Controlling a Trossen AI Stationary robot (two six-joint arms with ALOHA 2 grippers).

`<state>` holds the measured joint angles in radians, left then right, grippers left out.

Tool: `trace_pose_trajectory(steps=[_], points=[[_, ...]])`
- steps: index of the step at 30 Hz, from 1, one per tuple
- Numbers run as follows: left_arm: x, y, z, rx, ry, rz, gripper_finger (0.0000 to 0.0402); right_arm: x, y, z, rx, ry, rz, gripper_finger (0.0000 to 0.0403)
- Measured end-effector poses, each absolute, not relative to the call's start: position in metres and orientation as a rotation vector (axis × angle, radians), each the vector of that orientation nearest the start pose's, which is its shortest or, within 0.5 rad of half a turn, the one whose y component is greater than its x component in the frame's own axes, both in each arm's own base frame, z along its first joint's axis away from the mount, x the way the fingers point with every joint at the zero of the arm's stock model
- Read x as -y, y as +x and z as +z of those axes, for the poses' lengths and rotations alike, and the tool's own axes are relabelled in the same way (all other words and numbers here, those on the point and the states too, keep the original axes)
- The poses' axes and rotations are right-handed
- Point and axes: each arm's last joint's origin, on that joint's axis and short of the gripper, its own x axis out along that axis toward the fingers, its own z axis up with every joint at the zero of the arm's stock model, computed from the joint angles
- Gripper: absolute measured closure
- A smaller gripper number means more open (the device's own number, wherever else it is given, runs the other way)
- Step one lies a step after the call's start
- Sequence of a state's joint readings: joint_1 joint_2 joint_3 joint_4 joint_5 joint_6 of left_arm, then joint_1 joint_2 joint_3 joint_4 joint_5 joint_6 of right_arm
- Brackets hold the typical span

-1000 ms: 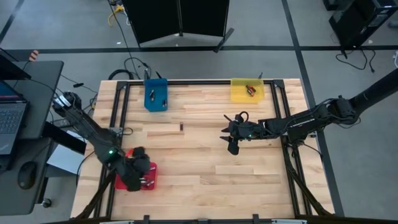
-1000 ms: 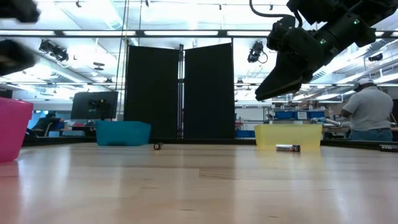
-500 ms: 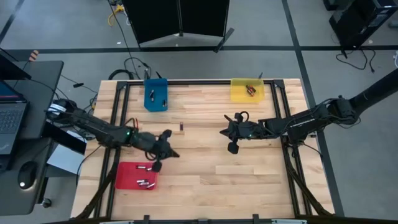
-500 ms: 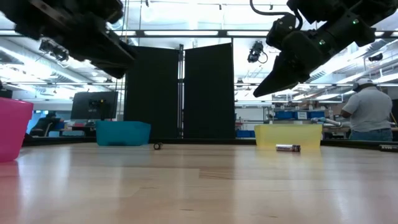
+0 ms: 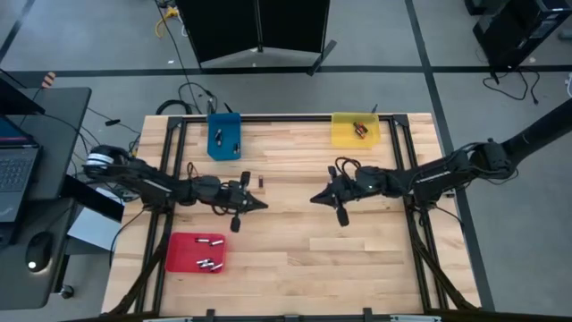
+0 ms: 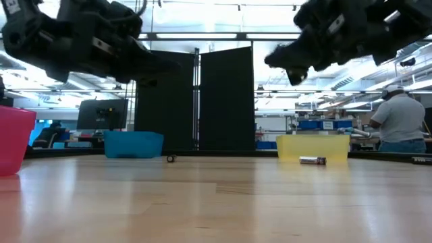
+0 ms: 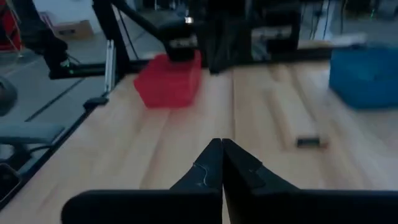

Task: Sort batteries
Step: Put the red battery into the yellow bin

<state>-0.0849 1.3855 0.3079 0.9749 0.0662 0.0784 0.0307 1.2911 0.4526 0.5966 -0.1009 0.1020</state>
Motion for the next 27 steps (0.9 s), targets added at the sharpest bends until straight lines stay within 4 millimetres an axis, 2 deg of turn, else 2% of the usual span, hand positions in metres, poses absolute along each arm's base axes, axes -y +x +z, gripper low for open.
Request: trace_pose_trajectory(steps=[3, 7, 10, 13, 15, 18, 22, 27], points=[[0.018, 0.241, 0.159, -0.073, 0.078, -0.138, 0.0395, 0.000, 0.245, 0.179, -0.382, 0.232, 0.076, 0.0395], [0.017, 0.246, 0.150, -0.063, 0.075, -0.131, 0.0393, 0.014, 0.234, 0.162, -0.718, 0.396, -0.079, 0.0395], [0.018, 0.249, 0.145, -0.063, 0.064, -0.131, 0.0392, 0.024, 0.222, 0.166, -1.011, 0.438, -0.309, 0.0395], [0.018, 0.250, 0.143, -0.058, 0.045, -0.130, 0.0391, 0.034, 0.207, 0.183, -1.236, 0.436, -0.538, 0.0395], [0.018, 0.250, 0.143, -0.048, 0.045, -0.130, 0.0391, 0.041, 0.202, 0.194, -1.310, 0.474, -0.612, 0.0394], [0.018, 0.250, 0.143, -0.041, 0.044, -0.129, 0.0391, 0.052, 0.190, 0.199, -1.424, 0.518, -0.635, 0.0394], [0.018, 0.250, 0.143, -0.040, 0.044, -0.130, 0.0390, 0.066, 0.167, 0.198, -1.595, 0.606, -0.676, 0.0394], [0.018, 0.250, 0.143, -0.041, 0.044, -0.130, 0.0390, 0.086, 0.147, 0.188, -1.647, 0.658, -0.738, 0.0394]])
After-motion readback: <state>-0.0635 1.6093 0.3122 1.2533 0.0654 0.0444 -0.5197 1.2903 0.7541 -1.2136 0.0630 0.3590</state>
